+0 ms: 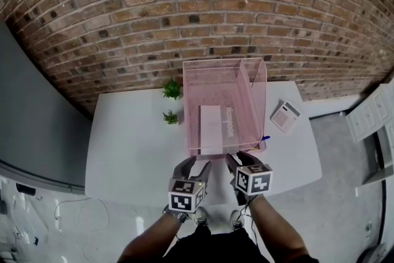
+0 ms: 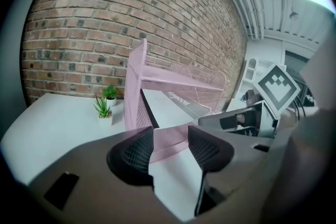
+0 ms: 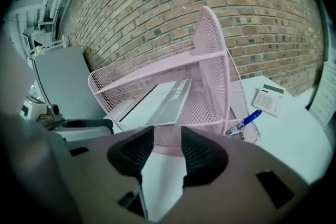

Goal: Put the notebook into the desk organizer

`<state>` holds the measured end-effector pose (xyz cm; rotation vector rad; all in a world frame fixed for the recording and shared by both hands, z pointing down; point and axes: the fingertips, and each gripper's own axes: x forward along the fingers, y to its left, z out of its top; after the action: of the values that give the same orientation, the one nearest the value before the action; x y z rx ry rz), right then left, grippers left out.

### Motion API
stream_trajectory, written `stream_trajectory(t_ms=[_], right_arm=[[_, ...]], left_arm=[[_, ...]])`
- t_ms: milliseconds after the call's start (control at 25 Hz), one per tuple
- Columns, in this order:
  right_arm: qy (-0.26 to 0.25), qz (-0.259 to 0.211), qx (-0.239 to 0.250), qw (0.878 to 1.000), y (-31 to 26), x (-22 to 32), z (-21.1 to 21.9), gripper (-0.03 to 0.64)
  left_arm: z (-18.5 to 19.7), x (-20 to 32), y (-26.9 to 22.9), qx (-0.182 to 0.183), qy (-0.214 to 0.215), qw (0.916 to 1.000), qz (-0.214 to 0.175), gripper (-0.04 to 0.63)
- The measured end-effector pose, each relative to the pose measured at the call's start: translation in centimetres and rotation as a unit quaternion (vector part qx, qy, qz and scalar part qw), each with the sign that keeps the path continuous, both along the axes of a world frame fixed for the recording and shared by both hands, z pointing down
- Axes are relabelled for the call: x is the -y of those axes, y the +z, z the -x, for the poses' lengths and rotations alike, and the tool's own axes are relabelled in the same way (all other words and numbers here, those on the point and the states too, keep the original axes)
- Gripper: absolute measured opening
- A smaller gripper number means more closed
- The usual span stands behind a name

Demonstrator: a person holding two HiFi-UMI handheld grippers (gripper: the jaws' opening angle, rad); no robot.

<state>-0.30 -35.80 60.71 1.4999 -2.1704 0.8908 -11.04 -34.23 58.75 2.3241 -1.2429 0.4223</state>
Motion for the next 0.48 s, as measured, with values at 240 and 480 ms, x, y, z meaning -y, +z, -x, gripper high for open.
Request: stream_trajectory(t_ms=[240, 480], right_arm=[[0.014, 0.000, -0.007, 1.000, 0.1, 0.1, -0.1, 0.166], [0.026, -0.004, -0.009, 1.000, -0.2, -0.1, -0.1, 0.164]], left_arm=[[-0.1, -0.2, -0.5, -0.003, 0.007, 1.0000, -0.006, 0.209], [-0.2, -0.9, -1.2, -0.009, 0.018, 0.9997, -0.010, 0.208]])
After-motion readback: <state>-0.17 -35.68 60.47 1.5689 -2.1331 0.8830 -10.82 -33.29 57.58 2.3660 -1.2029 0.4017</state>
